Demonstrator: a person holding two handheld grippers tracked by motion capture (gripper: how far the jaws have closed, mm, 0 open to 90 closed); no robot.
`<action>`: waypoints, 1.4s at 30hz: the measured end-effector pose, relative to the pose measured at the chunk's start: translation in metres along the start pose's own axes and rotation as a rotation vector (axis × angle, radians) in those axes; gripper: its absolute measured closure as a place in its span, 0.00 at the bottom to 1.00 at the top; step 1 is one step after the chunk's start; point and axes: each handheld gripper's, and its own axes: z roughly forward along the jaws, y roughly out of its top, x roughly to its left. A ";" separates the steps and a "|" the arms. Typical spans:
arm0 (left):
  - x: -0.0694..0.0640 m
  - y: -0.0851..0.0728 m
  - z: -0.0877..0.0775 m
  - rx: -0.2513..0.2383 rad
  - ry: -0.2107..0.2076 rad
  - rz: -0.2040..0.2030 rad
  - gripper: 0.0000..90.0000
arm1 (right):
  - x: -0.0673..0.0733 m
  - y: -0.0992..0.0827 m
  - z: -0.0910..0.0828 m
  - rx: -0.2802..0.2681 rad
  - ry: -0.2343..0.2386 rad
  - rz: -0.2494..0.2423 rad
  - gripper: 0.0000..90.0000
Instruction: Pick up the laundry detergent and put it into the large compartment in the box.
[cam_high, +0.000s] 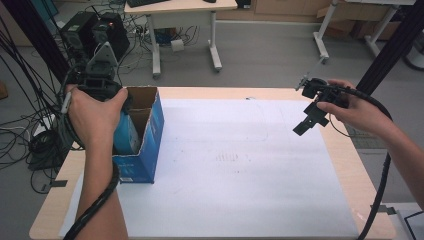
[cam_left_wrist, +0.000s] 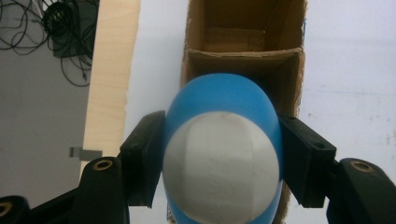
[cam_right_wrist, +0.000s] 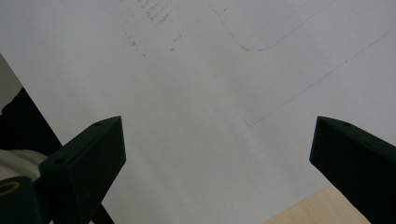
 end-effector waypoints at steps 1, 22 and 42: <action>-0.001 0.000 0.002 0.002 -0.002 0.005 0.43 | 0.000 0.000 0.000 0.000 0.000 0.000 0.04; -0.010 -0.007 0.037 0.018 -0.013 0.019 0.43 | -0.008 -0.012 0.003 -0.006 0.008 0.017 0.04; -0.012 -0.009 0.063 0.047 -0.015 0.026 0.43 | -0.010 -0.012 0.008 0.006 0.009 0.027 0.04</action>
